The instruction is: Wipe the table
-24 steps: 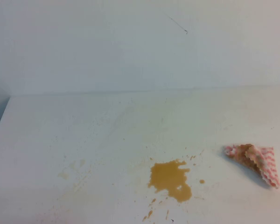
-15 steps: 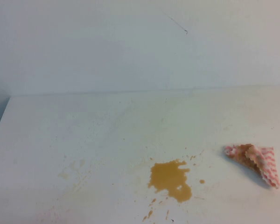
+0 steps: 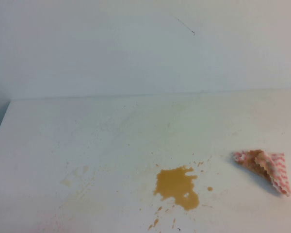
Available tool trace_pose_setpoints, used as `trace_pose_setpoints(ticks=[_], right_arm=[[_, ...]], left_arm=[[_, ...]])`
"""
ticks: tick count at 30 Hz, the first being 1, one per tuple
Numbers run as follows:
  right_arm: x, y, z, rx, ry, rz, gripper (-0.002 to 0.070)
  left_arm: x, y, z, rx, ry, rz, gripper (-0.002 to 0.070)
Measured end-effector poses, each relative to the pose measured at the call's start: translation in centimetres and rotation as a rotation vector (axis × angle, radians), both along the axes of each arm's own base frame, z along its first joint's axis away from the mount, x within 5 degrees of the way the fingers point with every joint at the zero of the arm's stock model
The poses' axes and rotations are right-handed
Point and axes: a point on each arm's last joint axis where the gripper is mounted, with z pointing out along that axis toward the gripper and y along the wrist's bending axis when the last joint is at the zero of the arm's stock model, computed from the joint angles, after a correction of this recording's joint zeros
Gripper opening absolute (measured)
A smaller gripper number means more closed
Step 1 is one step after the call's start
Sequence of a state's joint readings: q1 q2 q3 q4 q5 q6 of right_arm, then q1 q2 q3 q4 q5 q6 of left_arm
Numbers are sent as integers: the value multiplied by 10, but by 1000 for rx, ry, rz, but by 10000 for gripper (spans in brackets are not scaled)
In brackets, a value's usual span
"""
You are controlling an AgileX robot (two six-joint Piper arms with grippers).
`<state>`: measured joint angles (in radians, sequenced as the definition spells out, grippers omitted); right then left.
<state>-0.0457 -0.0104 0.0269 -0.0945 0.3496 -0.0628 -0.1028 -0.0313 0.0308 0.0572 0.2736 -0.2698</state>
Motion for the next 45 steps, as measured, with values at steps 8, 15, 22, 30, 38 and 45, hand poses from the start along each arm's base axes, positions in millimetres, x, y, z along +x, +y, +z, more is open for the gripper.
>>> trace_pose_setpoints(ticks=[8, 15, 22, 30, 38, 45], right_arm=[[0, 0, 0, 3, 0, -1, -2], [0, 0, 0, 7, -4, -1, -2], [4, 1, 14, 19, -176, 8, -2], [4, 3, 46, 2, -523, 39, -2], [-10, 5, 96, 16, -797, 57, -2], [-29, 5, 175, 17, -823, 42, -2]], left_arm=[[0, 0, 0, 0, 0, 0, 0], [0, 0, 0, 0, 0, 0, 0], [0, 0, 0, 0, 0, 0, 0], [0, 0, 0, 0, 0, 0, 0], [0, 0, 0, 0, 0, 0, 0], [0, 0, 0, 0, 0, 0, 0]])
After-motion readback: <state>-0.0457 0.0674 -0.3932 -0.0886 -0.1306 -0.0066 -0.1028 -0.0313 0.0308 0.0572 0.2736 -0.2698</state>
